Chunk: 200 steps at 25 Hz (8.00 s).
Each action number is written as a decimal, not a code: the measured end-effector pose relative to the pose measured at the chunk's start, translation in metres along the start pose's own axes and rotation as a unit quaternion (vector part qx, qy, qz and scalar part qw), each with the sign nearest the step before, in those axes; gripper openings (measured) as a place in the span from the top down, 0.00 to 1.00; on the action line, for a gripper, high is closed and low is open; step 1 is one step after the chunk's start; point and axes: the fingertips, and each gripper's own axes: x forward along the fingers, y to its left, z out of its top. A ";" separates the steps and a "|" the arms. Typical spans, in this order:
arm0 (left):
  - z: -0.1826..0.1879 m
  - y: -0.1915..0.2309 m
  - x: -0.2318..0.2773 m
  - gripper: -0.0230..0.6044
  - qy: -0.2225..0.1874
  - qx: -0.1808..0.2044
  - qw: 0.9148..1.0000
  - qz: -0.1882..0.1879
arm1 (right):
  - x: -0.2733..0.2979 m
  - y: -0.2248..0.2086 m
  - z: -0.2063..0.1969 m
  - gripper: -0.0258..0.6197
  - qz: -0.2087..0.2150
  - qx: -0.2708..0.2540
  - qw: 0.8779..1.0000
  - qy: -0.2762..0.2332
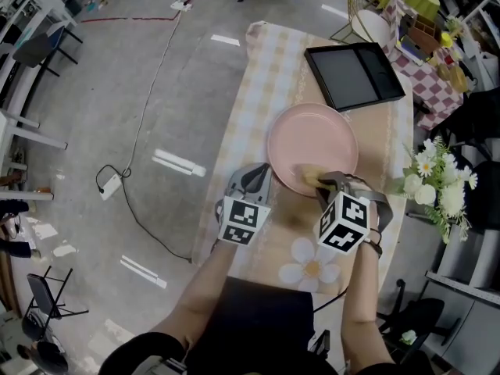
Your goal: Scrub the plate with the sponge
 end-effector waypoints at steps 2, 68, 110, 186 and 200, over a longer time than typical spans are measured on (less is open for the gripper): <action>0.000 0.000 0.000 0.94 -0.001 -0.001 1.000 0.002 | 0.002 -0.012 -0.004 0.89 -0.023 0.008 1.000 0.003; 0.003 -0.003 -0.003 0.94 -0.002 0.000 1.000 -0.018 | 0.079 -0.123 -0.033 0.89 -0.203 -0.043 0.976 0.066; 0.001 -0.002 -0.002 0.94 -0.009 0.014 1.000 -0.007 | 0.058 -0.039 -0.044 0.89 -0.120 -0.043 0.987 0.097; 0.002 -0.004 -0.002 0.94 -0.008 0.009 1.000 -0.006 | 0.039 -0.132 -0.020 0.88 -0.269 -0.103 0.955 0.063; 0.002 -0.003 -0.002 0.94 -0.002 0.007 1.000 -0.006 | 0.065 -0.140 -0.026 0.88 -0.262 -0.106 0.957 0.066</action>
